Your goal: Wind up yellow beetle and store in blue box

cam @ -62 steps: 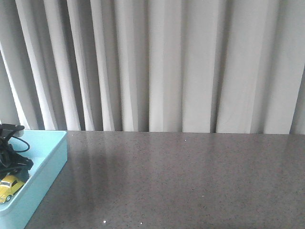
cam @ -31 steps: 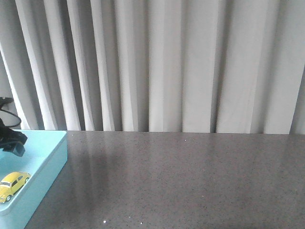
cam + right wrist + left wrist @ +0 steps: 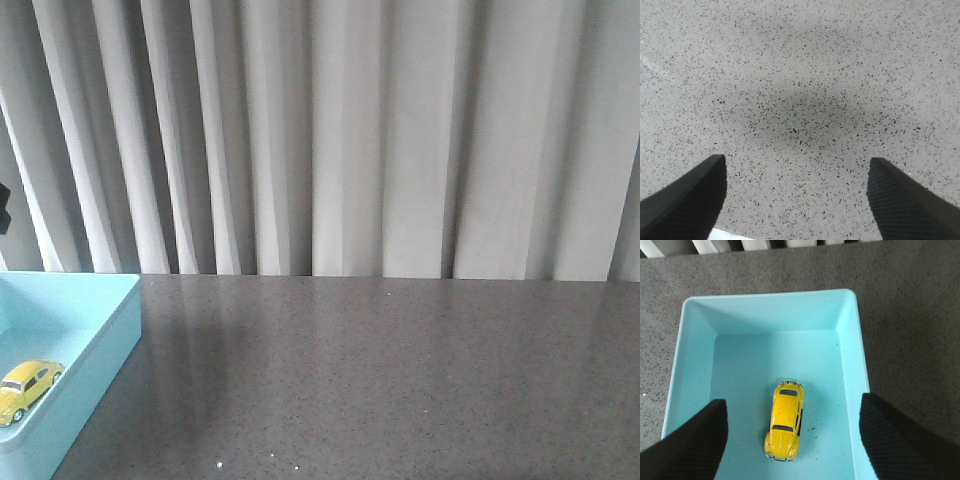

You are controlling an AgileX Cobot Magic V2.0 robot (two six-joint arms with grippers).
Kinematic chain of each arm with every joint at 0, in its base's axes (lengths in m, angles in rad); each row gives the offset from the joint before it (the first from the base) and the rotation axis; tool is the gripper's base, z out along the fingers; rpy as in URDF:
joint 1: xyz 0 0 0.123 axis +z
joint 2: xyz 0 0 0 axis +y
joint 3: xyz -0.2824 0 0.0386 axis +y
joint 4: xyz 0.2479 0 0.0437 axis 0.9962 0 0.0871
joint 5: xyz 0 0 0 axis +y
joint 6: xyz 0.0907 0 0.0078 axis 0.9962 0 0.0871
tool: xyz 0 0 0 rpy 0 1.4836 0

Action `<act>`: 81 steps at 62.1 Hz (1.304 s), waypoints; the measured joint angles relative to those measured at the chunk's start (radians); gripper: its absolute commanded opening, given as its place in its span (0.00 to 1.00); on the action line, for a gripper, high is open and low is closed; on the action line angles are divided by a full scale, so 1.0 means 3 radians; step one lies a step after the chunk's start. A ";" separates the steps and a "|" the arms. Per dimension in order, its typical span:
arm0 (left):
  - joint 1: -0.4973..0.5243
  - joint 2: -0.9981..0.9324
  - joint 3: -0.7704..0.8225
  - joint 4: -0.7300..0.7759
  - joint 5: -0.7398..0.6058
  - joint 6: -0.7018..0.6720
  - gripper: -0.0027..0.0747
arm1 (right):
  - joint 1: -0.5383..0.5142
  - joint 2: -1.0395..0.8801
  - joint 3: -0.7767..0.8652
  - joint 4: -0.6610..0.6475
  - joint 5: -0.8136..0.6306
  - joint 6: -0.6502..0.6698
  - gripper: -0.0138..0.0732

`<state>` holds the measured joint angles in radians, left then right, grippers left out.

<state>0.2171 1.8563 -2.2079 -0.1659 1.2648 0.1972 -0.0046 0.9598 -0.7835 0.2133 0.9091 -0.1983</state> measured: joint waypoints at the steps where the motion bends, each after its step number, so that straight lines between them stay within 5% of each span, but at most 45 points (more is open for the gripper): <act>1: 0.0000 -0.0025 0.0000 -0.0003 0.0005 -0.0003 0.73 | 0.0000 0.0000 0.0000 0.0000 0.0000 0.0000 0.80; 31: 0.0003 -0.0552 0.0248 0.0079 0.0017 -0.0185 0.73 | 0.0000 -0.0003 0.0000 0.0000 0.0000 0.0000 0.80; 41: -0.0044 -0.1024 0.1246 0.0207 -0.0144 -0.0206 0.73 | 0.0000 -0.0006 0.0000 0.0000 0.0000 0.0000 0.80; 66: -0.0046 -0.2737 0.4341 0.0200 -0.1958 -0.0225 0.73 | 0.0000 -0.0006 0.0000 0.0000 0.0000 0.0000 0.80; 81: -0.0072 -0.3507 0.5262 -0.0142 -0.2557 -0.0227 0.73 | 0.0000 -0.0006 0.0000 0.0000 0.0000 0.0000 0.80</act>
<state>0.1956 0.8043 -0.6294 -0.2085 0.4978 0.1292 -0.0046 0.9580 -0.7835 0.2133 0.9091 -0.1983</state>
